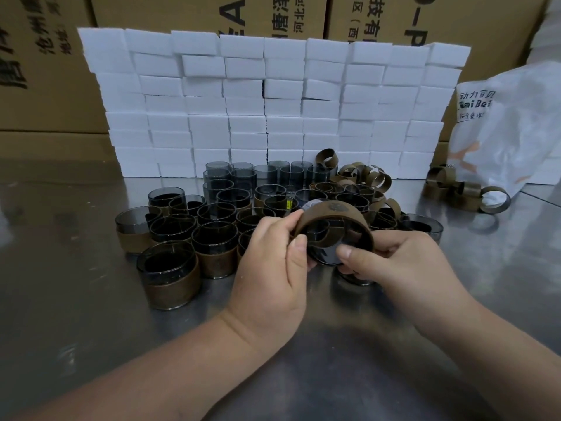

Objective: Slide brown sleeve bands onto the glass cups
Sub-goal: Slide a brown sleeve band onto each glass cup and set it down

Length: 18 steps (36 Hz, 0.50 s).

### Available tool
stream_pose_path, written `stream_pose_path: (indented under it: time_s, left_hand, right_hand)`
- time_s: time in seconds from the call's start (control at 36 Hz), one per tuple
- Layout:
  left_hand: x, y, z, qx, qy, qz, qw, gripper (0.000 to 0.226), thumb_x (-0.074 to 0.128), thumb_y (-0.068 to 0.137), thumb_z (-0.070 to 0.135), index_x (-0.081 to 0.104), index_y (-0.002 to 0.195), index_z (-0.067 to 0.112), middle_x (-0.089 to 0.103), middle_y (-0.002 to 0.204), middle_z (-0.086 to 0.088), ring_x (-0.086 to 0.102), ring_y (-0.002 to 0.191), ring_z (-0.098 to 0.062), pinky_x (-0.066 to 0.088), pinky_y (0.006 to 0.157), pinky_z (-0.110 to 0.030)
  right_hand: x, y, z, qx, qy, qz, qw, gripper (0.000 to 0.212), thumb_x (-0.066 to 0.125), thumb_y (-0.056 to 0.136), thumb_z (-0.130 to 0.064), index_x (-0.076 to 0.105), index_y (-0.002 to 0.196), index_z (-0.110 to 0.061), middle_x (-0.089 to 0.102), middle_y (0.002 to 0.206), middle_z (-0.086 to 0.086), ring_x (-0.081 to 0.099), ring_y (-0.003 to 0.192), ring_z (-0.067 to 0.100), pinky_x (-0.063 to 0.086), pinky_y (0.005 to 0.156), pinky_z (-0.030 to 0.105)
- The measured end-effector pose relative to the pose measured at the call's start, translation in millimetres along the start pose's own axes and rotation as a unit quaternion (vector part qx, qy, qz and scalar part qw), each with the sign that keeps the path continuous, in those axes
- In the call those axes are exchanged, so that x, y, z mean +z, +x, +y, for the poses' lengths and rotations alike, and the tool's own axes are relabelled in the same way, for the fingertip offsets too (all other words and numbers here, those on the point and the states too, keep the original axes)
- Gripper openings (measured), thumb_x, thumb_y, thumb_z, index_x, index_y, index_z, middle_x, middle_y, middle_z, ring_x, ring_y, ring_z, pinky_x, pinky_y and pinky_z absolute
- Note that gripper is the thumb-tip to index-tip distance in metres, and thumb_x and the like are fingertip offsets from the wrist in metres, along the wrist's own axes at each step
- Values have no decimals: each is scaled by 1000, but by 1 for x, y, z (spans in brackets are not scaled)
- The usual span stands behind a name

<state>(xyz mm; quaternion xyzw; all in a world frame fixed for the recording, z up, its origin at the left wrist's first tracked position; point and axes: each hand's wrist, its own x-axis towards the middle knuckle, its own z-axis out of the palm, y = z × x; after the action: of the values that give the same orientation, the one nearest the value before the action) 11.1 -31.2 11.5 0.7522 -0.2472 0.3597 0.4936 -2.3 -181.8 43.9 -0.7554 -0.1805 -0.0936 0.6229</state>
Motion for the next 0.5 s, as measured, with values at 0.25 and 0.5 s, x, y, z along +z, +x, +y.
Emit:
stream_pose_path:
  time_s: [0.25, 0.5]
  left_hand:
    - [0, 0, -3, -12, 28, 44, 999, 53, 30, 90, 35, 55, 118, -2, 49, 97, 3, 58, 85, -21, 52, 77, -42]
    - [2, -4, -7, -16, 6, 48, 999, 44, 33, 90, 28, 52, 117, -1, 53, 116, -13, 48, 109, -10, 38, 98, -22]
  right_hand:
    - [1, 1, 2, -16, -10, 20, 1000, 25, 68, 52, -42, 71, 73, -30, 71, 65, -13, 66, 63, -4, 45, 53, 6]
    - [-4, 6, 13, 24, -4, 14, 1000, 58, 74, 62, -47, 60, 114, -24, 71, 99, -4, 69, 85, 9, 55, 68, 25]
